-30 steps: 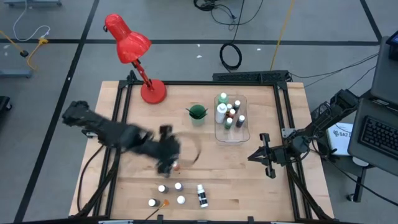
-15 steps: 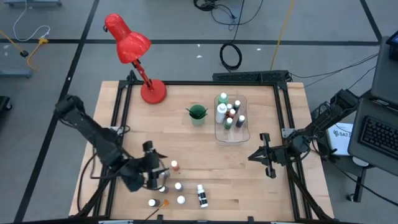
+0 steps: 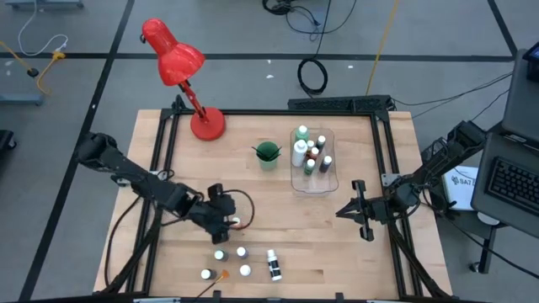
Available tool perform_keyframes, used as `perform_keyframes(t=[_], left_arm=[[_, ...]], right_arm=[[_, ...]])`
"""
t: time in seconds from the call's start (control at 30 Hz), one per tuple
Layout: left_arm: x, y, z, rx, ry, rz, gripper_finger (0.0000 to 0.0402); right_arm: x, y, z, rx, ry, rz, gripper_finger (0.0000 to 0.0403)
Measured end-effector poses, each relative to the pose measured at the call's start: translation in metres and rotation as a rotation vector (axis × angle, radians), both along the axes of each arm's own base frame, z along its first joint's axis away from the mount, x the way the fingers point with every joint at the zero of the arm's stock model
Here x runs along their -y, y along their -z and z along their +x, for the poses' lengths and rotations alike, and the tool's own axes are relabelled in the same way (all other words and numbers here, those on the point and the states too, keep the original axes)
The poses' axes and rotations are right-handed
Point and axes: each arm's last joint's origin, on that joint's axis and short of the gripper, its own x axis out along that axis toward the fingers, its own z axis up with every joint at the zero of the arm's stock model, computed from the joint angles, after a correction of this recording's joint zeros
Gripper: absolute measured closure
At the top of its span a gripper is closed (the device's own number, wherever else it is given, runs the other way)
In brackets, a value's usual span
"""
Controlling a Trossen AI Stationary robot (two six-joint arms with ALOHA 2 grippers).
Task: Pick & Place Paint Supplies
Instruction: Put the orange paint bottle into the transparent bin
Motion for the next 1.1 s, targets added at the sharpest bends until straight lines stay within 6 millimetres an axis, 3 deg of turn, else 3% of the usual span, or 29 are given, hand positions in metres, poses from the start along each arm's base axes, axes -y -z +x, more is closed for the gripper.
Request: perform_keyframes(t=[0.6, 1.0, 1.1], left_arm=[[0.002, 0.021, 0.009, -0.115, 0.045, -0.031, 0.0174], [-0.003, 0.022, 0.013, -0.108, 0.039, -0.011, 0.0175], [-0.003, 0.022, 0.013, -0.107, 0.049, 0.002, 0.0193]], right_arm=[[0.000, 0.000, 0.000, 0.001, 0.000, 0.000, 0.0387], [0.000, 0.000, 0.000, 0.001, 0.000, 0.000, 0.0387], [0.000, 0.000, 0.000, 0.001, 0.000, 0.000, 0.0387]])
